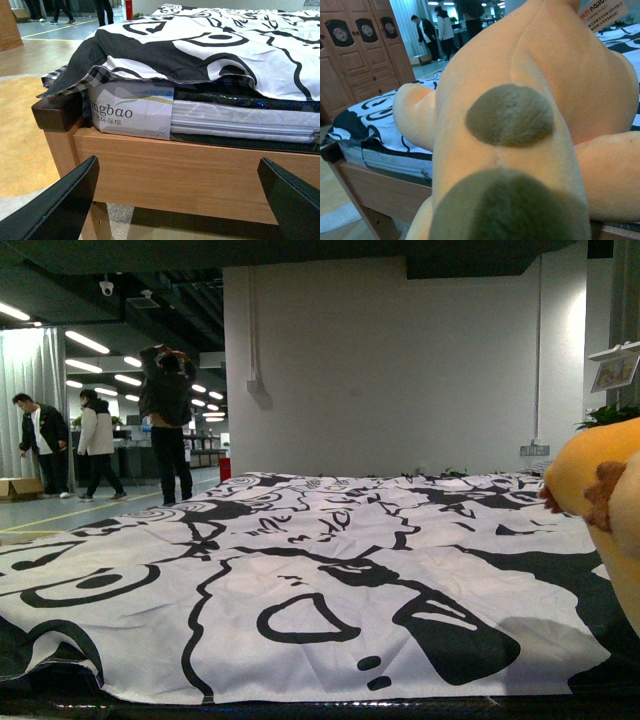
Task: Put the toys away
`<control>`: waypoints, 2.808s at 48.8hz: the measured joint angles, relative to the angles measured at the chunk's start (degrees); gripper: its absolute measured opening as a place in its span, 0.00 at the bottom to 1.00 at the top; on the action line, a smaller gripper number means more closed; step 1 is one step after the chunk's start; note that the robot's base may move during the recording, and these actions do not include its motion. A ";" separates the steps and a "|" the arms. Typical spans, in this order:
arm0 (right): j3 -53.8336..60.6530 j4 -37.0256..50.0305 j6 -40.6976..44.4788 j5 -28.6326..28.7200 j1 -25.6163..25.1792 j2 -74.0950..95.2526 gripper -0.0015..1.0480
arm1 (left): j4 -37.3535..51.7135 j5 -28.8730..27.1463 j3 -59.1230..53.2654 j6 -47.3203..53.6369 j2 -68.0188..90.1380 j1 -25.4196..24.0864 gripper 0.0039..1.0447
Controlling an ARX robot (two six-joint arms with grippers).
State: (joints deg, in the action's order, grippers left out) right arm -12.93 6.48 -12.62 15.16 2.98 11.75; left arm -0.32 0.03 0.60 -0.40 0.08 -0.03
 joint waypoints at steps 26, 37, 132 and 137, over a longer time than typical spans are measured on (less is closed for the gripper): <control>12.02 2.43 5.62 -5.14 -1.99 -8.50 0.11 | 0.00 -0.02 0.00 0.02 0.00 0.00 0.94; 12.28 0.94 7.58 -7.26 1.33 -11.54 0.11 | 0.00 -0.02 0.00 0.00 0.00 0.00 0.94; 12.28 0.15 7.54 -7.87 1.95 -11.76 0.11 | -0.02 -0.04 0.00 0.02 -0.04 0.04 0.94; 12.28 0.15 7.54 -7.87 1.95 -11.76 0.11 | -0.02 0.00 0.00 0.02 -0.04 0.04 0.94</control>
State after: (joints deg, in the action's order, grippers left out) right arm -0.64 6.63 -5.08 7.29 4.93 -0.01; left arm -0.34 0.03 0.60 -0.38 0.03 0.01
